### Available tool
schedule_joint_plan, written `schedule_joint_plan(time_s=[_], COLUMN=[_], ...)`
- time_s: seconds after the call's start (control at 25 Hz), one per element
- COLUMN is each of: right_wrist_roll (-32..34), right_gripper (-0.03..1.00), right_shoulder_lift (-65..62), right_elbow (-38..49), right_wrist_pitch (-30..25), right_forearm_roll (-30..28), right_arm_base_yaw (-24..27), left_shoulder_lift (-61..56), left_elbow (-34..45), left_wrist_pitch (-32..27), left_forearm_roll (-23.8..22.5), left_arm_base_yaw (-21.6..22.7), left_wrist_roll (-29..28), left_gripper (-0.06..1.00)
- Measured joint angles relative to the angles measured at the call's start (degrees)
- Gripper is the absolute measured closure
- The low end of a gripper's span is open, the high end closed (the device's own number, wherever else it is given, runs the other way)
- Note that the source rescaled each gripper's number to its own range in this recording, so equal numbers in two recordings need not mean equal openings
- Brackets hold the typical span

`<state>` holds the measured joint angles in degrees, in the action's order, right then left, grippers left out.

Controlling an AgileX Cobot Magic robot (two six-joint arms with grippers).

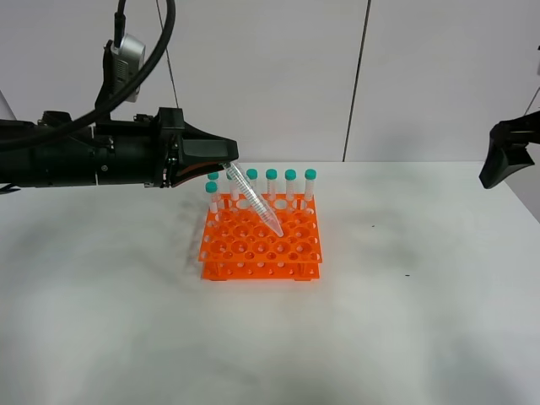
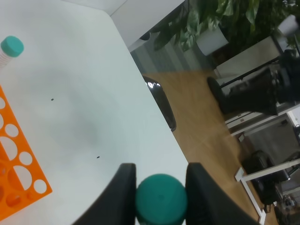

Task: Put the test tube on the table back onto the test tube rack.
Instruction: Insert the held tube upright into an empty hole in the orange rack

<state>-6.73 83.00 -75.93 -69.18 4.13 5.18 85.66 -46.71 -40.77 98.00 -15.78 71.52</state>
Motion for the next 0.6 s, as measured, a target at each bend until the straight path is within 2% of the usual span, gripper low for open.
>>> schedule_joint_plan(time_s=[0.4,0.6], right_wrist_roll=[0.0,1.7], right_gripper=[-0.03,-0.03], right_shoulder_lift=[-32.3,-50.5], right_elbow=[29.0,41.0], right_wrist_pitch=[-0.2,5.2], right_forearm_roll=[-0.1,0.0], right_arm_base_yaw=[0.0,0.0], left_shoulder_lift=[0.0,0.0], left_elbow=[0.0,0.0], left_wrist_pitch=[0.0,0.0], left_forearm_roll=[0.0,0.0], left_arm_base_yaw=[0.0,0.0], left_wrist_roll=[0.0,0.0], left_gripper=[0.94,0.94])
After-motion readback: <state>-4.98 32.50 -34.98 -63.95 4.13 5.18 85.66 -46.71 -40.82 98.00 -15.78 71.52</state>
